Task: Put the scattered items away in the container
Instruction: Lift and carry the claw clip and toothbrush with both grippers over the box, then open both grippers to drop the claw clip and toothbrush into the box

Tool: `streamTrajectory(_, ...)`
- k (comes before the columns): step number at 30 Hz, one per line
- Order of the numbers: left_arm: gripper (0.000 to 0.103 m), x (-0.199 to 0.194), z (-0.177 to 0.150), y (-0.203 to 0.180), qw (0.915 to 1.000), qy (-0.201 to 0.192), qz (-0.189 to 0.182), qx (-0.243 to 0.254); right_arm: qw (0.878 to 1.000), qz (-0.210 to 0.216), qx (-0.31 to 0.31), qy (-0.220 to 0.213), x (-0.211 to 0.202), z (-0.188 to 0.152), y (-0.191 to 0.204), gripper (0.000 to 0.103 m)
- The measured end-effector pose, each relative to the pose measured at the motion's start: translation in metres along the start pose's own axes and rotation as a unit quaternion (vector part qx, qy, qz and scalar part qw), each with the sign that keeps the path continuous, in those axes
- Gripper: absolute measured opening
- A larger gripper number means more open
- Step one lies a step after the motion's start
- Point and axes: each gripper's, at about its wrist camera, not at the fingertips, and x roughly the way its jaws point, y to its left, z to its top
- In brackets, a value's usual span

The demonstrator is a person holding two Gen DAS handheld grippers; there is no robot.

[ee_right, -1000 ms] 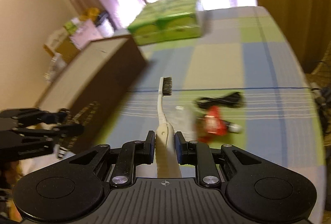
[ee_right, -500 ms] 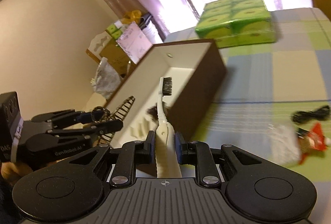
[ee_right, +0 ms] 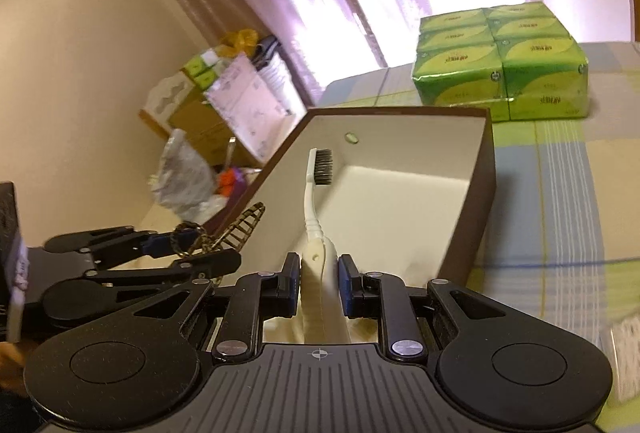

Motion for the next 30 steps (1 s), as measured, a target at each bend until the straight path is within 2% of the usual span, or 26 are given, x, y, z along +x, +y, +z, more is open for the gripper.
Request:
streamTrajectory(4,0.037,0.025,0.013,0.019,0.9999,0.009,-0.009,-0.003,0.999,-0.031,-0.022,0.01,0.031,0.01,0.003,0.022)
streamTrajectory(13,0.037,0.093,0.032,0.035,0.9989,0.039,-0.023,-0.01,0.992,-0.067,-0.077,0.068,0.097,0.038,-0.014,0.022)
streamTrajectory(20,0.037,0.137,0.04,0.049,0.9966,0.069,-0.024,-0.038,0.984,-0.089,-0.115,0.105,0.132,0.052,-0.025,0.022)
streamTrajectory(30,0.037,0.186,0.047,0.044,0.9942,0.096,-0.035,-0.031,0.967,-0.133,-0.155,0.152,0.165,0.052,-0.044,0.022)
